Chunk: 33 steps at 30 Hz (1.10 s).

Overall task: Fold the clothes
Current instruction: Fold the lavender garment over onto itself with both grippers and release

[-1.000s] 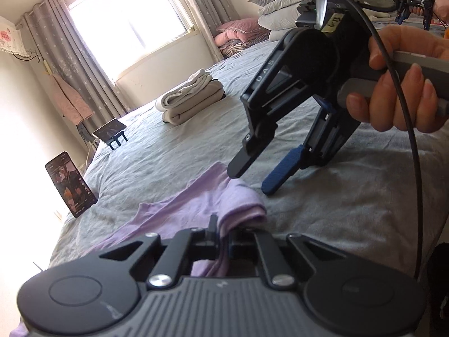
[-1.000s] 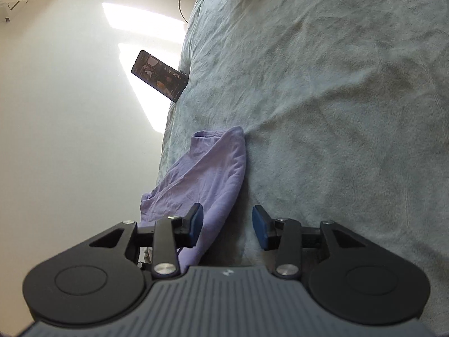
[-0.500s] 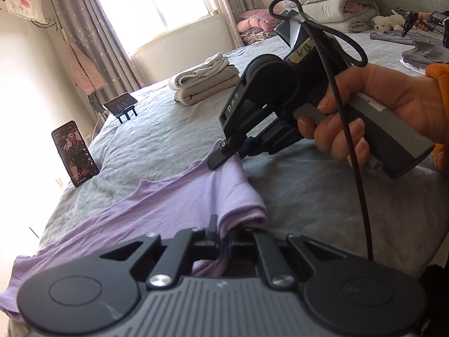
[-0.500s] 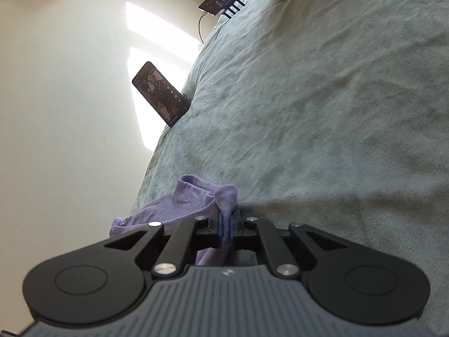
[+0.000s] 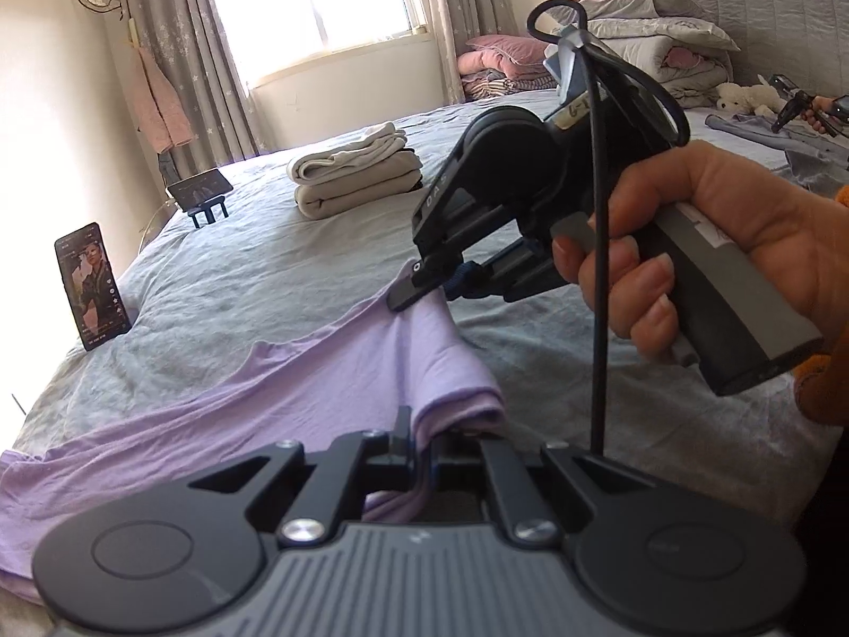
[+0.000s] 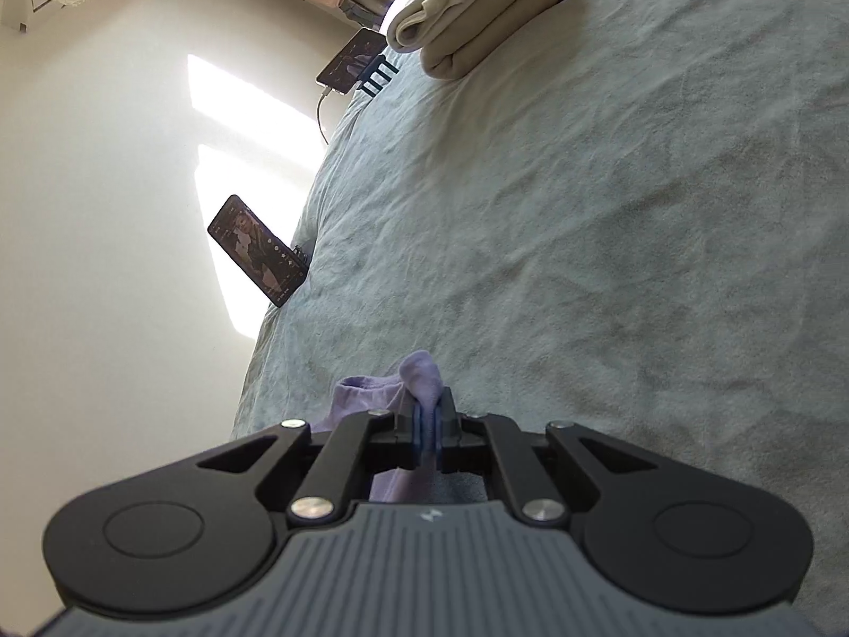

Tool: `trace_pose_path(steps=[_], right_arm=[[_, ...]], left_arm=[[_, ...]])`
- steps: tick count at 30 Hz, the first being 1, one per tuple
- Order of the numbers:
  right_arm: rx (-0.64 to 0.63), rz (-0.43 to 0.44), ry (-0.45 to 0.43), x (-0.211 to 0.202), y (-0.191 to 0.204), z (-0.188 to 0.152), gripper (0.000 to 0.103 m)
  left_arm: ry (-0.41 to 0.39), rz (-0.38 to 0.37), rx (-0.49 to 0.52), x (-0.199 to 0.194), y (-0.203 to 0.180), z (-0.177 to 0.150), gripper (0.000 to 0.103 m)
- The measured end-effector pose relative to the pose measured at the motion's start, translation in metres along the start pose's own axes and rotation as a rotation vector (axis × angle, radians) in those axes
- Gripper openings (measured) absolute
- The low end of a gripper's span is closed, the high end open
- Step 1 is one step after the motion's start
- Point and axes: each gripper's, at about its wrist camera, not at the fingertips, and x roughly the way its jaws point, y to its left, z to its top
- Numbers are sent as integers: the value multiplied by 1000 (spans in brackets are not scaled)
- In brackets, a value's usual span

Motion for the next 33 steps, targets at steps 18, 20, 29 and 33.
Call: trace_pose_path(steps=[18,20,29,33], right_arm=[[-73,-36,-26,-5,48,4,5],[-90,-34,-18,2,59,3,5],[-171,-36,28,44,108,-10,5],[-202,-47,53,65,125,-20,5]], left_arm=[[-81,-109,-459,-13,62,-9,5],[-89,-103,-494,-17,74,-13,5],[-106,-72,-631,-29,125,-37,5],[-109,-58,-688,-32,147,-50,5]])
